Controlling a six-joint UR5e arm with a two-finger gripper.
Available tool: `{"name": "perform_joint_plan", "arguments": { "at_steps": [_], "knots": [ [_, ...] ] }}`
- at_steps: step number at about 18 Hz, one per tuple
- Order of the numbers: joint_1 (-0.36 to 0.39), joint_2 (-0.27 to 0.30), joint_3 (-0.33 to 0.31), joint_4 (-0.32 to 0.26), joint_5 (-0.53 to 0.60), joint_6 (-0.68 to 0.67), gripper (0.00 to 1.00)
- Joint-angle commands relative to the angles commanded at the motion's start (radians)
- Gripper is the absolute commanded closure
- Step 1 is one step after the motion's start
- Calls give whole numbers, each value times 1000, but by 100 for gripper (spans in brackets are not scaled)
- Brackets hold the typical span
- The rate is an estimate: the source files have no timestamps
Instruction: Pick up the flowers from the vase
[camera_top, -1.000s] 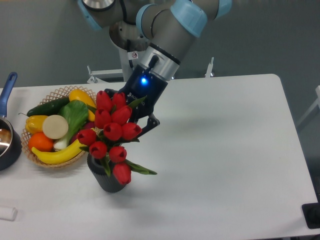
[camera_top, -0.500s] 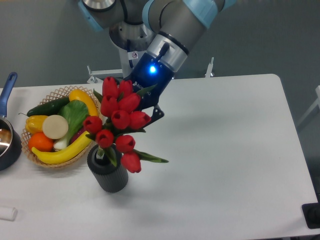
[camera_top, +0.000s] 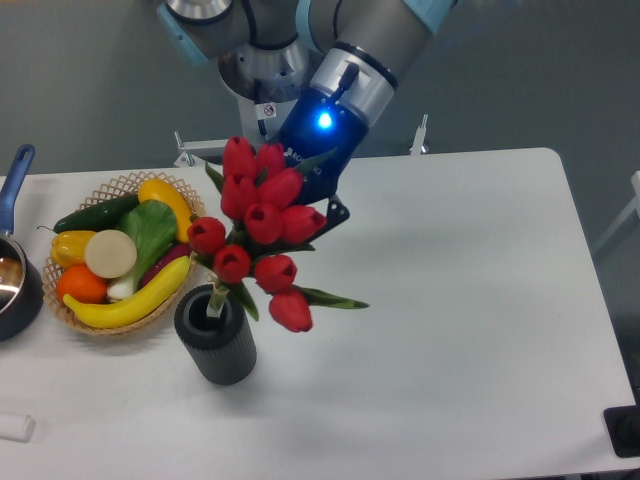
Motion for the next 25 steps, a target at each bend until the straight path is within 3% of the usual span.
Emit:
{"name": "perform_joint_plan", "arguments": {
  "at_steps": [6, 10, 15, 25],
  "knots": [
    [104, -32, 15, 2, 11, 52, 60],
    [163, -95, 51, 0, 17, 97, 60],
    [216, -107, 52, 0, 17, 132, 60],
    [229, -104, 40, 0, 17, 132, 60]
  ]
}}
